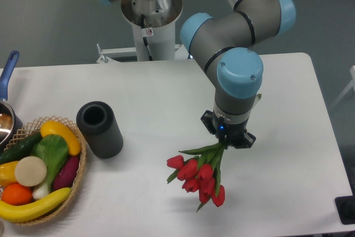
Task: Insert the flowers into the vase
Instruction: 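Carry the red tulip bunch in the gripper toward the black vase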
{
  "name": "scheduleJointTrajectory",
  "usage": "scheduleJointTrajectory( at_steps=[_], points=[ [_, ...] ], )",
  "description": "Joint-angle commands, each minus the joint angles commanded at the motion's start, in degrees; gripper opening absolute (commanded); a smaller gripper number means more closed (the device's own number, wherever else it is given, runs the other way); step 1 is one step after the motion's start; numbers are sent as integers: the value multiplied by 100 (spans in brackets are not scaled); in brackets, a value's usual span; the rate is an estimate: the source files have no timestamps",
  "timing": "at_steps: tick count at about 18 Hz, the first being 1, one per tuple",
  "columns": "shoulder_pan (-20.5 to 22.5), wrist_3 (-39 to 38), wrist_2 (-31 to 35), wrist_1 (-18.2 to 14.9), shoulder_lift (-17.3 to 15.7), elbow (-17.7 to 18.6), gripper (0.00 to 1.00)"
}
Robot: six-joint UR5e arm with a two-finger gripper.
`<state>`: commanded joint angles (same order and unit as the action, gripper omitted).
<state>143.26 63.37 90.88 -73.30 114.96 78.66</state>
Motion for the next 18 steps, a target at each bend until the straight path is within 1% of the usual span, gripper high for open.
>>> scheduleJointTrajectory(
  at_steps=[4, 7, 10, 11, 12, 13, 15, 16, 17, 18],
  points=[
    [0, -9, -26, 0, 0, 9, 0],
    [0, -193, -157, 18, -26, 9, 0],
    [9, -237, -867, 79, -70, 35, 0],
    [-9, -429, -1096, 79, -149, 114, 0],
    [0, -631, -1238, 192, -263, 297, 0],
    [9, -694, -1326, 541, -359, 525, 0],
    [-9, -747, -1572, 1585, -622, 1113, 0],
    [-26, -817, -1852, 2078, -755, 1456, 0],
    [-35, -1018, -2159, 2448, -878, 1737, 0],
    [-44, -1185, -2362, 2696, -975, 1906, 0]
  ],
)
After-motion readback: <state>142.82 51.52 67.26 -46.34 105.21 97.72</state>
